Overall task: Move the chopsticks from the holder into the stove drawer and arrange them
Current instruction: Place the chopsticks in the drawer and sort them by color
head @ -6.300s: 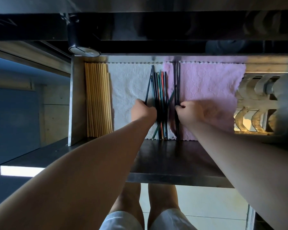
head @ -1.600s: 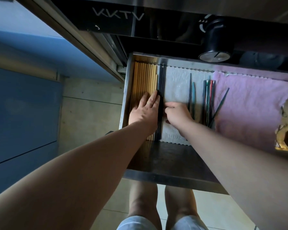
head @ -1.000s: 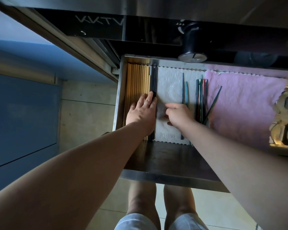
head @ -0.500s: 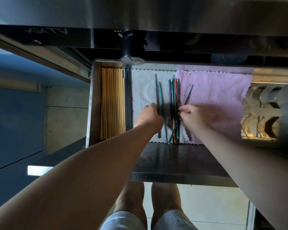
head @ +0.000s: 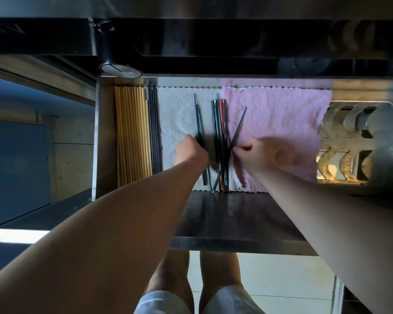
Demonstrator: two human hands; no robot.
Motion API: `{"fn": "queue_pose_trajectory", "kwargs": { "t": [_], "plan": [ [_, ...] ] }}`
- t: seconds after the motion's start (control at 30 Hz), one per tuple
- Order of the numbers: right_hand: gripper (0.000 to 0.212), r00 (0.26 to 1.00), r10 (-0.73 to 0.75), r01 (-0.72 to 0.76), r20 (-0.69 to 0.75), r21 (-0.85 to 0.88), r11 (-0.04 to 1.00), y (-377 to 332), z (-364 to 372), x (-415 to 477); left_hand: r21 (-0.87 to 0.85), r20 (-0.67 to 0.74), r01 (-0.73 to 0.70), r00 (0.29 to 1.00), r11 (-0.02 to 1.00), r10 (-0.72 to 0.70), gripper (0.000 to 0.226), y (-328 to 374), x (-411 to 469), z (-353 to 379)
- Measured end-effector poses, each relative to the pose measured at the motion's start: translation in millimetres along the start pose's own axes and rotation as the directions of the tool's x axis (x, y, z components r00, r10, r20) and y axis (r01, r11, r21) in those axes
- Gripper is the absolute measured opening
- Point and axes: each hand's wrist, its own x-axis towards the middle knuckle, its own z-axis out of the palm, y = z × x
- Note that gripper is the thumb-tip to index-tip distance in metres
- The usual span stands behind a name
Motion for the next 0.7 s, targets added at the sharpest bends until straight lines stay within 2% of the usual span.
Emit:
{"fn": "queue_pose_trajectory", "kwargs": {
  "t": [0.07, 0.17, 0.23, 0.3, 0.4, 0.5, 0.7],
  "plan": [
    [0.023, 1.000, 0.002, -0.002, 0.017, -0.011, 1.000, -3.6, 2.7, 1.5, 0.009, 0.008, 0.012, 1.000, 1.000, -0.012, 0.006, 2.0, -1.3, -1.6],
    [0.033, 0.998, 0.032, -0.029, 0.061, -0.053, 0.998, -10.2, 6.1, 3.4, -0.036, 0.000, 0.043, 0.999, 0.998, -0.043, 0.010, 5.9, -5.8, -2.0],
    [0.028, 0.995, 0.071, -0.066, 0.074, -0.069, 0.995, -14.4, 8.3, 6.0, -0.115, -0.003, 0.069, 0.998, 0.991, -0.070, 0.007, 8.0, -9.7, -2.6],
    [0.018, 0.994, 0.087, -0.081, 0.069, -0.096, 0.992, -17.5, 10.2, 9.5, -0.186, 0.011, 0.104, 0.995, 0.977, -0.104, 0.016, 7.9, -11.8, -3.2],
    [0.016, 0.989, 0.130, -0.125, 0.068, -0.073, 0.990, -19.5, 11.2, 11.4, -0.246, 0.013, 0.138, 0.990, 0.959, -0.140, 0.022, 5.8, -12.2, -3.3],
    [0.012, 0.987, 0.163, -0.163, -0.007, 0.010, 0.987, -20.1, 8.8, 10.1, -0.294, 0.011, 0.149, 0.988, 0.944, -0.153, 0.012, 3.9, -9.1, -1.2],
    [0.013, 0.995, 0.023, -0.010, -0.095, 0.137, 0.991, -14.4, 1.8, 3.9, -0.312, 0.022, 0.155, 0.987, 0.937, -0.156, 0.012, 8.2, -3.4, 5.3]
  ]
}}
